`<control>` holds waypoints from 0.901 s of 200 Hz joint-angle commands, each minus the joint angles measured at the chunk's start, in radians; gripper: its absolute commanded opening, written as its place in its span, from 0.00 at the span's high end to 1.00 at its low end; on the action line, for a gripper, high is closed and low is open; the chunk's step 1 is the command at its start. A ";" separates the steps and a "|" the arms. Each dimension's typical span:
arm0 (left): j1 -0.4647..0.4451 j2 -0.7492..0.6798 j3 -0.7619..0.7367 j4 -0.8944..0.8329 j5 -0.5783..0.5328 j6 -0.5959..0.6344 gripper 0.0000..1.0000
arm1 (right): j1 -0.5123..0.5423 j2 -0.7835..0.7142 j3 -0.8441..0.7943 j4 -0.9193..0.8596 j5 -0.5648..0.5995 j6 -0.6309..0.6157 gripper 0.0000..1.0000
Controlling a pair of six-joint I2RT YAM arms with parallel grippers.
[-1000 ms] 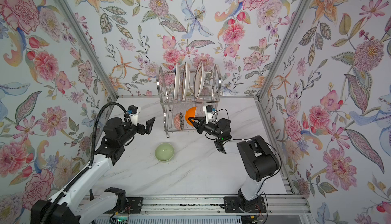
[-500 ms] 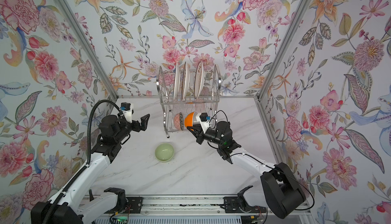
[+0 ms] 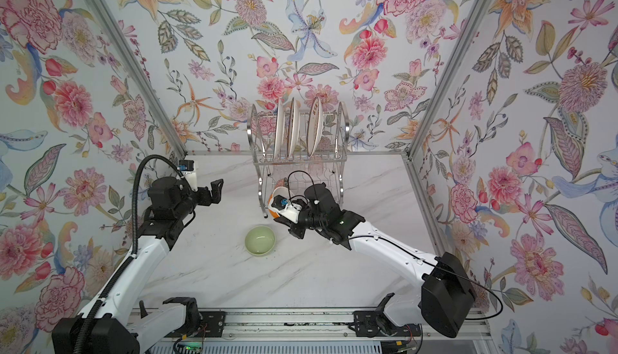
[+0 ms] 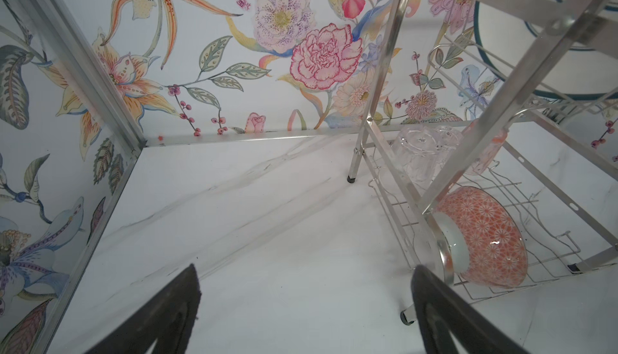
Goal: Unload the mixed dishes from the dish rack
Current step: 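Lower the orange bowl into the pale green bowl on the table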
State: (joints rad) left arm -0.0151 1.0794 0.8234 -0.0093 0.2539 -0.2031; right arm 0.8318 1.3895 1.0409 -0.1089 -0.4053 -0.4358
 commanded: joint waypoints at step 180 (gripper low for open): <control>0.116 0.024 -0.061 -0.012 0.064 -0.032 0.01 | 0.236 0.452 0.432 -0.452 0.201 -0.359 1.00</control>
State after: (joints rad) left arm 0.0856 1.1000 0.7742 -0.0235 0.2932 -0.2256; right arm 1.0538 1.8187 1.4193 -0.5091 -0.2188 -0.7570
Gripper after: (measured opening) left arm 0.994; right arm 0.094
